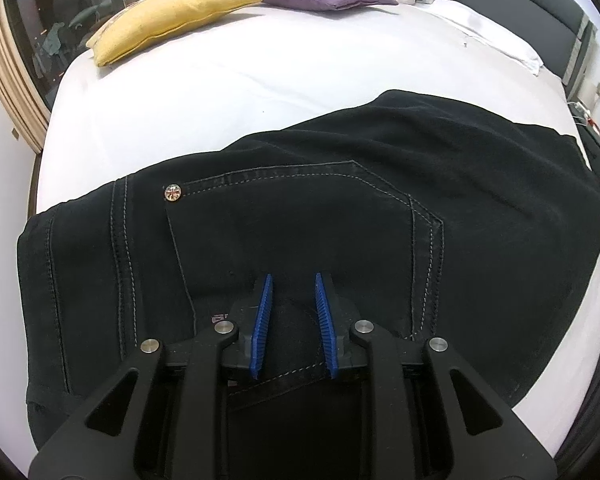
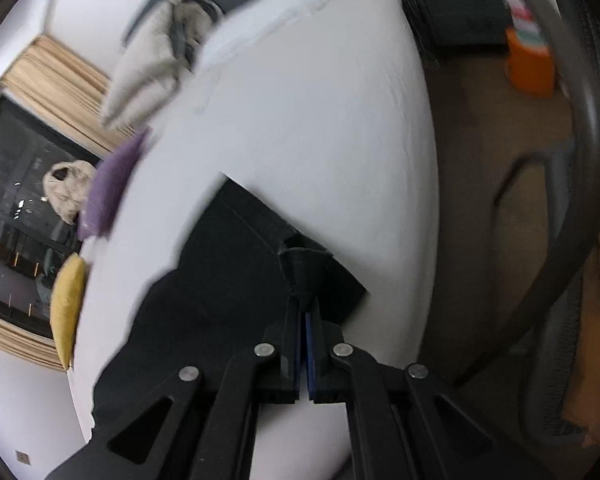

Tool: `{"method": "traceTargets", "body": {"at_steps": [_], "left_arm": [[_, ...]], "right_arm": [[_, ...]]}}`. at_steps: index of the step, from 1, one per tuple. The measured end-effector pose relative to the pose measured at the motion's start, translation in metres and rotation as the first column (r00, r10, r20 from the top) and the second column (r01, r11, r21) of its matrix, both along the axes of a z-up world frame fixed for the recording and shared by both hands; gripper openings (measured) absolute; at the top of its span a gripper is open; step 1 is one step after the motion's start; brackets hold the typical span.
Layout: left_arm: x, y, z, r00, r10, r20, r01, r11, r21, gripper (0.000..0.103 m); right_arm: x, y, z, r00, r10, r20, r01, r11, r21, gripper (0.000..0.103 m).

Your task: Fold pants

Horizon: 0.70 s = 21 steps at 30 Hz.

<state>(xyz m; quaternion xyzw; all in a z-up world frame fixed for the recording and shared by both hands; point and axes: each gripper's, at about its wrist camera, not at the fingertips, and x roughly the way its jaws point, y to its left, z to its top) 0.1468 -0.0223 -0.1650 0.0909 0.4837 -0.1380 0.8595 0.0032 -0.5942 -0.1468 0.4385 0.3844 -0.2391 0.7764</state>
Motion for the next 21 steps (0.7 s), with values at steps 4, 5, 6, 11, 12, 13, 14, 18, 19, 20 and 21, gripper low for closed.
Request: {"method": "traceTargets", "body": {"at_steps": [4, 5, 6, 11, 12, 13, 14, 18, 19, 20, 21], "left_arm": [[-0.006, -0.004, 0.000, 1.000, 0.009, 0.002, -0.009, 1.000, 0.007, 0.022], [-0.008, -0.004, 0.000, 1.000, 0.014, 0.002, -0.014, 1.000, 0.003, 0.022], [-0.009, -0.005, 0.000, 1.000, 0.016, 0.004, -0.016, 1.000, 0.003, 0.022], [-0.012, -0.003, 0.004, 0.999, 0.039, -0.004, -0.039, 0.999, -0.023, 0.022], [-0.013, -0.001, 0.006, 0.999, 0.045, -0.009, -0.045, 0.998, -0.036, 0.022], [-0.013, 0.001, 0.008, 0.999, 0.051, -0.012, -0.051, 0.998, -0.047, 0.023], [-0.015, 0.003, 0.010, 0.998, 0.060, -0.012, -0.061, 0.997, -0.057, 0.024], [-0.020, 0.004, 0.014, 0.996, 0.085, 0.004, -0.085, 0.992, -0.094, 0.024], [-0.022, 0.002, 0.013, 0.996, 0.087, 0.004, -0.086, 0.992, -0.096, 0.024], [-0.021, 0.002, 0.014, 0.996, 0.087, 0.004, -0.086, 0.991, -0.097, 0.024], [-0.021, 0.001, 0.014, 0.996, 0.088, 0.004, -0.087, 0.992, -0.095, 0.024]], "right_arm": [[-0.001, 0.001, -0.009, 1.000, 0.006, -0.017, -0.006, 1.000, -0.008, 0.002], [0.000, 0.002, -0.006, 1.000, 0.014, -0.019, -0.014, 1.000, -0.019, 0.002], [0.001, 0.001, -0.006, 1.000, 0.013, -0.016, -0.013, 1.000, -0.014, 0.003], [-0.014, -0.011, -0.010, 0.991, -0.057, -0.125, 0.061, 0.998, 0.025, 0.044], [-0.020, -0.014, -0.003, 0.984, -0.096, -0.150, 0.095, 0.995, -0.009, 0.044], [-0.024, -0.014, 0.009, 0.981, -0.119, -0.156, 0.112, 0.992, -0.055, 0.044], [-0.023, -0.012, 0.026, 0.985, -0.113, -0.131, 0.099, 0.989, -0.106, 0.044], [0.036, 0.024, 0.081, 0.988, 0.141, 0.067, -0.130, 0.981, -0.146, 0.044], [0.059, 0.038, 0.084, 0.964, 0.237, 0.118, -0.223, 0.968, -0.118, 0.044], [0.089, 0.060, 0.083, 0.921, 0.350, 0.172, -0.339, 0.936, -0.089, 0.044], [0.105, 0.073, 0.081, 0.897, 0.401, 0.185, -0.392, 0.916, -0.084, 0.044]]}}
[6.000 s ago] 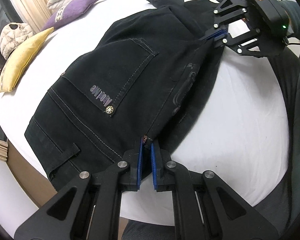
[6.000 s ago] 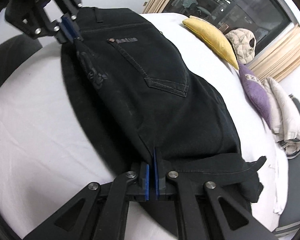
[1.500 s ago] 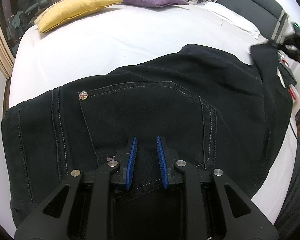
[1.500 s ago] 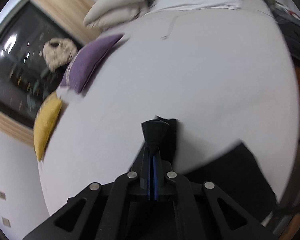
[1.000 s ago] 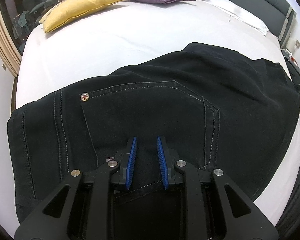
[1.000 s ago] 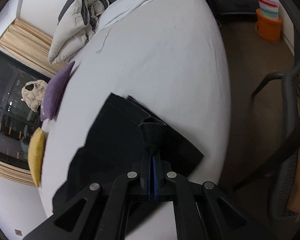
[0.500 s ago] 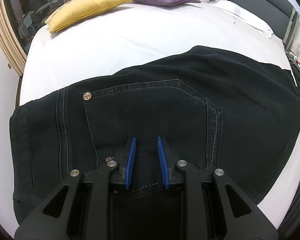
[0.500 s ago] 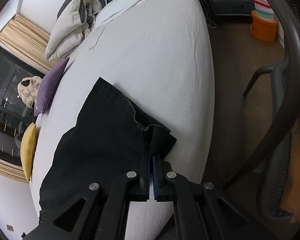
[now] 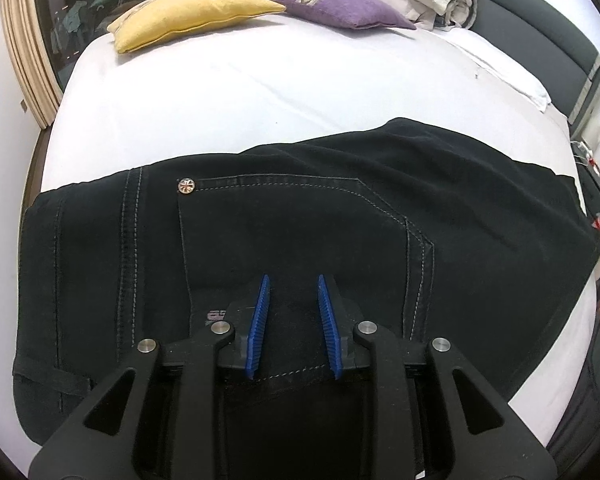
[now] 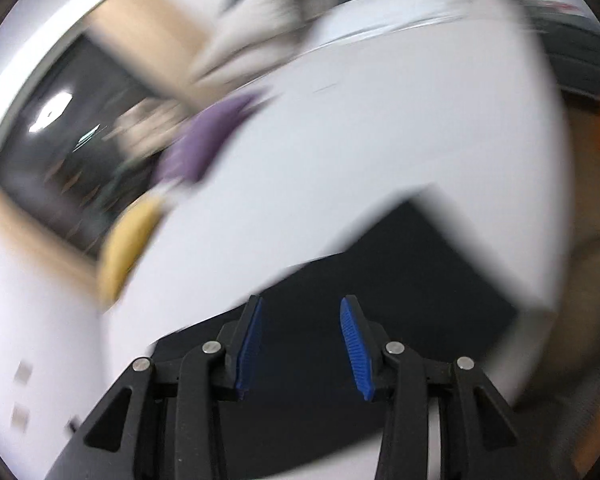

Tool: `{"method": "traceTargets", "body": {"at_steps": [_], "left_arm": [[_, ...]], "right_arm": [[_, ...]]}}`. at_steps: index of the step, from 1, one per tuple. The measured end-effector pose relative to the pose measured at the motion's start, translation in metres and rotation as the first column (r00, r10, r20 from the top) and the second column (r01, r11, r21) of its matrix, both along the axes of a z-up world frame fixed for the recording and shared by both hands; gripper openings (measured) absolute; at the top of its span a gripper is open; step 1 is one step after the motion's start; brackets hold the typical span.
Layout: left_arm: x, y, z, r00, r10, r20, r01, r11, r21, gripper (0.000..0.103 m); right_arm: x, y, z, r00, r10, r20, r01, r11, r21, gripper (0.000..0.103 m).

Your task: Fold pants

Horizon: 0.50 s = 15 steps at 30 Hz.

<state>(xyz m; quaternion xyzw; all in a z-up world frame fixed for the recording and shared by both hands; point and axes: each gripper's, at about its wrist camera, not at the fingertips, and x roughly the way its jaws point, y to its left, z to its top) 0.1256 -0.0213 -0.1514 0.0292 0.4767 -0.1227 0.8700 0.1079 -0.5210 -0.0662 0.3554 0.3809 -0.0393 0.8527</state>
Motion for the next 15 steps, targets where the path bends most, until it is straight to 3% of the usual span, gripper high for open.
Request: {"method": "traceTargets", "body": {"at_steps": [3, 5, 6, 8, 10, 13, 14, 15], "left_arm": [[0.006, 0.005, -0.004, 1.000, -0.004, -0.009, 0.004, 1.000, 0.001, 0.025], [0.008, 0.011, -0.004, 1.000, -0.010, -0.015, 0.009, 1.000, -0.028, 0.026], [0.007, 0.013, -0.004, 1.000, -0.010, -0.013, 0.009, 1.000, -0.030, 0.026], [0.005, 0.018, -0.003, 1.000, -0.006, -0.007, 0.006, 0.999, -0.041, 0.031], [0.002, 0.023, 0.001, 1.000, 0.016, 0.009, -0.015, 0.999, -0.041, 0.043], [-0.004, 0.029, 0.010, 0.998, 0.039, 0.046, -0.037, 0.998, -0.046, 0.045], [-0.006, 0.033, 0.014, 0.997, 0.052, 0.064, -0.048, 0.997, -0.053, 0.045], [-0.007, 0.035, 0.019, 0.995, 0.063, 0.080, -0.058, 0.997, -0.057, 0.045]], "right_arm": [[0.051, 0.035, -0.031, 0.986, 0.162, -0.039, -0.160, 0.986, 0.041, 0.044], [0.063, 0.025, -0.069, 0.979, 0.088, -0.186, -0.082, 0.996, 0.039, 0.044], [0.060, 0.013, -0.083, 0.975, 0.043, -0.220, -0.032, 0.998, 0.055, 0.028], [0.036, -0.027, -0.103, 0.978, -0.049, -0.201, 0.072, 0.991, 0.109, 0.000], [0.006, -0.063, -0.105, 0.973, -0.149, -0.177, 0.174, 0.976, 0.132, 0.000], [-0.025, -0.089, -0.085, 0.927, -0.291, -0.235, 0.294, 0.955, -0.021, 0.000], [-0.029, -0.089, -0.070, 0.911, -0.327, -0.252, 0.312, 0.945, -0.097, 0.007], [-0.028, -0.083, -0.060, 0.917, -0.320, -0.238, 0.301, 0.947, -0.113, 0.021]]}}
